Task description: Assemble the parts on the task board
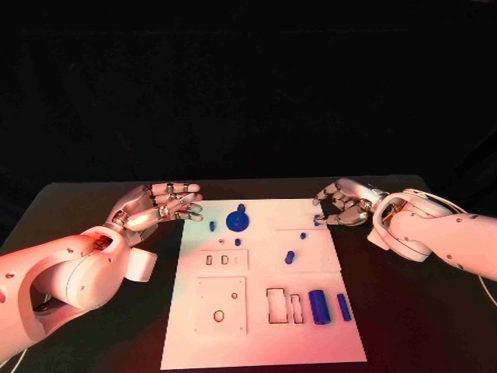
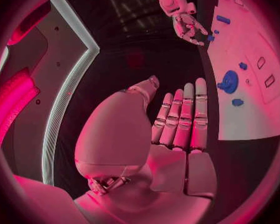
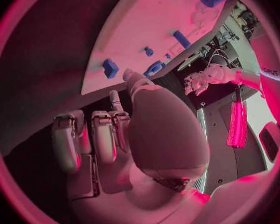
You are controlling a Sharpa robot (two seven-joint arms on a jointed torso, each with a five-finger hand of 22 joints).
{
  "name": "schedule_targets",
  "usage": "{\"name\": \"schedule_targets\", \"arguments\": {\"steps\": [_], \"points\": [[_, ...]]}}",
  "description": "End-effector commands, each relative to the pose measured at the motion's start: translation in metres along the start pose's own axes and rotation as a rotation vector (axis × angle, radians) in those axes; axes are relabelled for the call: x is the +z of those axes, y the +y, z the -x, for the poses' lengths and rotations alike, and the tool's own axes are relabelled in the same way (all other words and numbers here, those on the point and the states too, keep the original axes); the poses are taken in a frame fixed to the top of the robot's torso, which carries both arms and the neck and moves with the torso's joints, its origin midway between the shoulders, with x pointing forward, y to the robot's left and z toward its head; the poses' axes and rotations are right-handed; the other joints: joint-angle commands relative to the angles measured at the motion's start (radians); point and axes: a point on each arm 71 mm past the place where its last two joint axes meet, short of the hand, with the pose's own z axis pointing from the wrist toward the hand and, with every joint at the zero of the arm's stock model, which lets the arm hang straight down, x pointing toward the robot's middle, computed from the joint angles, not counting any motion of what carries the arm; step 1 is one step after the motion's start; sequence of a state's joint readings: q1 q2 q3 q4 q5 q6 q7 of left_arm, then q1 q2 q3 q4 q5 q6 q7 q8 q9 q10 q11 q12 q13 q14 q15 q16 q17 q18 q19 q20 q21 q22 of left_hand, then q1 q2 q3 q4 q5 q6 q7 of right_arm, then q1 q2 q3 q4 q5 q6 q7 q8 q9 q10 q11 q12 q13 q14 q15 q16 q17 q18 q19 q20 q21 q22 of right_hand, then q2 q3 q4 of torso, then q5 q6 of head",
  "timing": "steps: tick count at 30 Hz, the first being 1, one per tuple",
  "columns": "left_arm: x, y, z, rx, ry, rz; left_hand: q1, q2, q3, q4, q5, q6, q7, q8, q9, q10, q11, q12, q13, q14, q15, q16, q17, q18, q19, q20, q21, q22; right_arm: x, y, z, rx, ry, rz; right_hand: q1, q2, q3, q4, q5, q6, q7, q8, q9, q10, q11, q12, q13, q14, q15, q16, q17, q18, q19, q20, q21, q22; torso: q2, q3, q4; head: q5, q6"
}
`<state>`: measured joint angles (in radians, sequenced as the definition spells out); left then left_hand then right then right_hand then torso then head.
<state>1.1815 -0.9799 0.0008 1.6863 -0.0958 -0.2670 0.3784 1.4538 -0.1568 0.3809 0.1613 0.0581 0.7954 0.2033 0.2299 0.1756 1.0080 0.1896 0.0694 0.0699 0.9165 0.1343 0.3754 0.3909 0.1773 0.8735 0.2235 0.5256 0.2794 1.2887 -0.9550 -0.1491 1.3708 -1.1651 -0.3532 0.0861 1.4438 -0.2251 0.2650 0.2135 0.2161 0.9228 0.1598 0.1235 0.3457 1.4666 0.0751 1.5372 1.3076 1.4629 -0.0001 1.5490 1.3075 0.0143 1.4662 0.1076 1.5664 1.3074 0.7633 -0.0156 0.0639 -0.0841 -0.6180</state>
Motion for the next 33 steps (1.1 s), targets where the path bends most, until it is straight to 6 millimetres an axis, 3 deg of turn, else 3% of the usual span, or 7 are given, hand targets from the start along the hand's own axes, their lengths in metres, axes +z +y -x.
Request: {"name": "schedule_targets", "arguments": {"steps": [1,13,23,33], "points": [[0.000,-0.001,-0.002,-0.002,0.018,-0.008,-0.005,0.002,0.003,-0.002,-0.005,-0.006,0.038,-0.003,0.001,-0.008,-0.002,-0.004,-0.001,-0.007,0.002,0.003,0.002,-0.001,-0.005,0.001,0.003,0.001,0.000,-0.002,-0.004,-0.015,0.034,0.024,0.009,0.000,-0.001,-0.006,-0.003,0.003,0.003,-0.005,0.000,0.076,0.003,0.000,0.231,0.095,0.004,0.004,0.209,-0.014,0.105,0.000,0.004,0.263,0.000,-0.0017,-0.0005,0.000,-0.002],[0.000,-0.001,-0.001,-0.002,0.017,-0.007,-0.006,0.001,0.003,-0.003,-0.005,-0.008,0.039,-0.004,0.001,-0.011,-0.001,-0.004,-0.001,-0.010,0.003,0.003,0.003,-0.001,-0.008,0.002,0.005,0.002,0.000,-0.012,-0.008,-0.028,0.041,-0.001,0.011,-0.003,-0.004,-0.006,-0.005,-0.005,0.005,-0.010,-0.002,0.071,0.005,-0.005,0.227,0.095,0.005,0.004,0.210,-0.014,0.105,0.001,0.004,0.263,0.000,-0.0029,-0.0001,-0.001,-0.002],[0.000,0.000,0.000,0.000,0.016,-0.006,-0.006,0.001,0.003,-0.003,-0.005,-0.008,0.039,-0.004,0.001,-0.011,-0.001,-0.004,-0.001,-0.010,0.003,0.003,0.003,-0.001,-0.008,0.002,0.005,0.002,0.002,-0.009,-0.012,-0.024,0.057,0.006,0.008,0.002,-0.004,-0.003,-0.005,0.000,0.005,-0.008,0.000,0.075,0.005,-0.001,0.231,0.096,0.006,0.004,0.211,-0.014,0.105,0.002,0.004,0.263,-0.001,-0.0030,0.0000,0.002,-0.006],[0.000,0.000,0.000,0.000,0.016,-0.005,-0.006,0.001,0.003,-0.003,-0.005,-0.008,0.039,-0.004,0.001,-0.011,-0.001,-0.004,-0.001,-0.010,0.003,0.003,0.003,-0.001,-0.008,0.002,0.005,0.002,0.003,-0.009,-0.014,-0.025,0.062,-0.005,0.016,0.029,0.019,0.003,-0.012,0.041,-0.003,0.011,0.008,0.083,-0.001,0.008,0.239,0.097,0.000,0.006,0.216,-0.014,0.105,-0.001,0.004,0.263,-0.002,-0.0043,-0.0002,0.000,-0.008]]}}
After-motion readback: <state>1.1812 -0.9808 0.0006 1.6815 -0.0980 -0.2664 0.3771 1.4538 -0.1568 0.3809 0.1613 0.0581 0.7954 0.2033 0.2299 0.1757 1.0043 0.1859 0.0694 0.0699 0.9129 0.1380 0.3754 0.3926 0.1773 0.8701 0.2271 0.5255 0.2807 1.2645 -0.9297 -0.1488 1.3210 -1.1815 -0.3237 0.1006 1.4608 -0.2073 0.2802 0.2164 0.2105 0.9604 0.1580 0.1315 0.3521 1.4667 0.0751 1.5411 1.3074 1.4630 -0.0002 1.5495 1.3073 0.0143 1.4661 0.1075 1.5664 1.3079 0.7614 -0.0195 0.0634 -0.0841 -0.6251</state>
